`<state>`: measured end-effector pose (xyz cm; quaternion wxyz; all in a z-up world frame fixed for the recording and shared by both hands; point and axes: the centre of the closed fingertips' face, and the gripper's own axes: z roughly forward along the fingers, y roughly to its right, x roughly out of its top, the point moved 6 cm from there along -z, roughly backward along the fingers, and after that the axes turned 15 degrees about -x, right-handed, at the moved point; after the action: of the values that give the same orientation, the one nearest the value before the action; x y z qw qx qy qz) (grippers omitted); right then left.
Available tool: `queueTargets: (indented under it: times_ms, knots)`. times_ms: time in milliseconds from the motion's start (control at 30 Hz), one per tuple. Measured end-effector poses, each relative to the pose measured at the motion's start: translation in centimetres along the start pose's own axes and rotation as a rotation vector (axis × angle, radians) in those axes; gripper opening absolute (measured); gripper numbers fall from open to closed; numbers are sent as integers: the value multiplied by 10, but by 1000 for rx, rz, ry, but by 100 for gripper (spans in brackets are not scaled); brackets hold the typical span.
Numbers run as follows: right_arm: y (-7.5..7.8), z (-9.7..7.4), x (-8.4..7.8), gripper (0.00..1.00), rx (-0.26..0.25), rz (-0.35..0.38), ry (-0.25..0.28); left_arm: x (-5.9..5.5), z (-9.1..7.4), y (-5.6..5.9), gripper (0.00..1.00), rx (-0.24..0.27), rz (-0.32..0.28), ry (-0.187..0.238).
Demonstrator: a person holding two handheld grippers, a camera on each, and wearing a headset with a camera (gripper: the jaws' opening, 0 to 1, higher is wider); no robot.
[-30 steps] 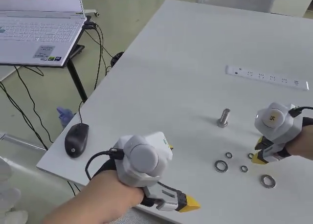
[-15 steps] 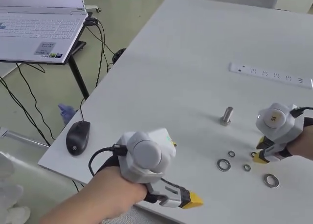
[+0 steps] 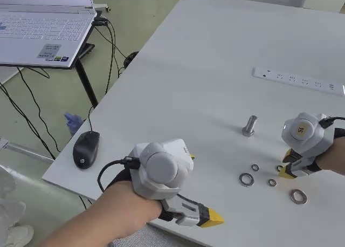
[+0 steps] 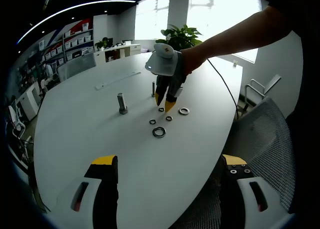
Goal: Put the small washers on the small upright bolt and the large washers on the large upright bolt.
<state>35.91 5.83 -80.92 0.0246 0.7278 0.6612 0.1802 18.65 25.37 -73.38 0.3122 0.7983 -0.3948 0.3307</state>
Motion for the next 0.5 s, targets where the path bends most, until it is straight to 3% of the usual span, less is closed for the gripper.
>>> queueTargets:
  times_ms: [500]
  knots:
    - [-1, 1, -1, 26, 3, 4, -4, 0, -1, -1, 84, -3, 1, 27]
